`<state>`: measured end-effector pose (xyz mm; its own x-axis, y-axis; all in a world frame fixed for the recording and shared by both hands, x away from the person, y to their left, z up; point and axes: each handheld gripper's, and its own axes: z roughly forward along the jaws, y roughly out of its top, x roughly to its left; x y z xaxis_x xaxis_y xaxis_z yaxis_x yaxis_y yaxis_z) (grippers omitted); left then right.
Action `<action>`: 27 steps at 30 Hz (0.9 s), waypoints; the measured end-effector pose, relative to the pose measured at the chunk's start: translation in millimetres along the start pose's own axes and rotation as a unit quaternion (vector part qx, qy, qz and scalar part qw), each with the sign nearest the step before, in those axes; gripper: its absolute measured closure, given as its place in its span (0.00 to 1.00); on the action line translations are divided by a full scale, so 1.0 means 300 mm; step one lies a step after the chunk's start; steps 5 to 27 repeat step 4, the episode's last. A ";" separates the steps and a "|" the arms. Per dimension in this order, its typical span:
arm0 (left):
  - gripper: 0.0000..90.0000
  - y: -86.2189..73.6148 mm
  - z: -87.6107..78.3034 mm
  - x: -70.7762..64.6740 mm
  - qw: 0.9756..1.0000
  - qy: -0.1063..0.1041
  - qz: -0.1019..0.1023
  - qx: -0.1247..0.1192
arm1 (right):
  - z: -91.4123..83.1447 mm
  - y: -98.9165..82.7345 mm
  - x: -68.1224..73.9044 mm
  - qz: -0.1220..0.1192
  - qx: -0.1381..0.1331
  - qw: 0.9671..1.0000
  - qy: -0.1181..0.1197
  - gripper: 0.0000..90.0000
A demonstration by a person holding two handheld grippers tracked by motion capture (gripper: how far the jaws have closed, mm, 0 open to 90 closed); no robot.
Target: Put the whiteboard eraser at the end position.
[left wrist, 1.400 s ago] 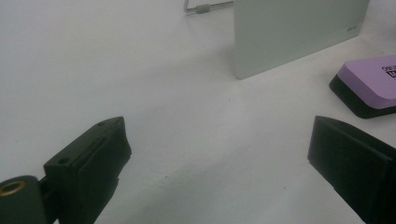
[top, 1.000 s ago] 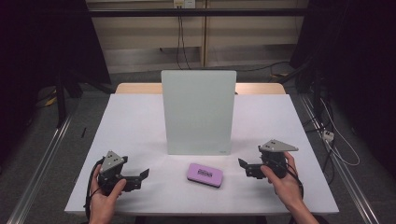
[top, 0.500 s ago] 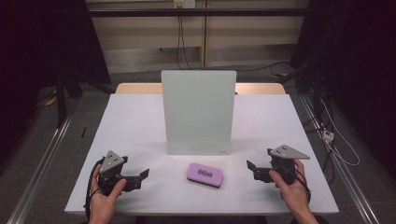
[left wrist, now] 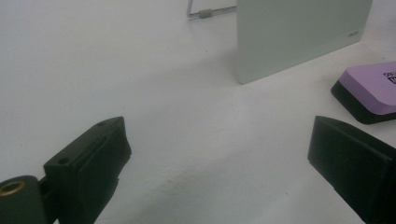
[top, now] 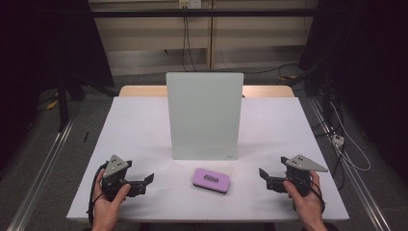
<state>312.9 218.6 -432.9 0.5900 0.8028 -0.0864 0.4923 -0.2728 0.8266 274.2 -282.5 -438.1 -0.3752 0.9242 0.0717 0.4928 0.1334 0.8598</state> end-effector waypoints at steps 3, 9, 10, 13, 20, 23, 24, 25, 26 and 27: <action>0.06 0.000 -0.002 0.001 1.000 -0.001 -0.001 -0.002 | 0.006 0.001 0.000 -0.004 0.001 1.000 0.001 0.09; 0.06 -0.001 -0.003 0.001 1.000 0.001 -0.003 -0.002 | 0.007 0.002 0.000 -0.006 0.001 1.000 0.001 0.09; 0.06 -0.001 -0.003 0.001 1.000 0.001 -0.003 -0.002 | 0.007 0.002 0.000 -0.006 0.001 1.000 0.001 0.09; 0.06 -0.001 -0.003 0.001 1.000 0.001 -0.003 -0.002 | 0.007 0.002 0.000 -0.006 0.001 1.000 0.001 0.09; 0.06 -0.001 -0.003 0.001 1.000 0.001 -0.003 -0.002 | 0.007 0.002 0.000 -0.006 0.001 1.000 0.001 0.09; 0.06 -0.001 -0.003 0.001 1.000 0.001 -0.003 -0.002 | 0.007 0.002 0.000 -0.006 0.001 1.000 0.001 0.09; 0.06 -0.001 -0.003 0.001 1.000 0.001 -0.003 -0.002 | 0.007 0.002 0.000 -0.006 0.001 1.000 0.001 0.09; 0.06 -0.001 -0.003 0.001 1.000 0.001 -0.003 -0.002 | 0.007 0.002 0.000 -0.006 0.001 1.000 0.001 0.09; 0.06 -0.001 -0.003 0.001 1.000 0.001 -0.003 -0.002 | 0.007 0.002 0.000 -0.006 0.001 1.000 0.001 0.09; 0.06 -0.001 -0.003 0.001 1.000 0.001 -0.003 -0.002 | 0.007 0.002 0.000 -0.006 0.001 1.000 0.001 0.09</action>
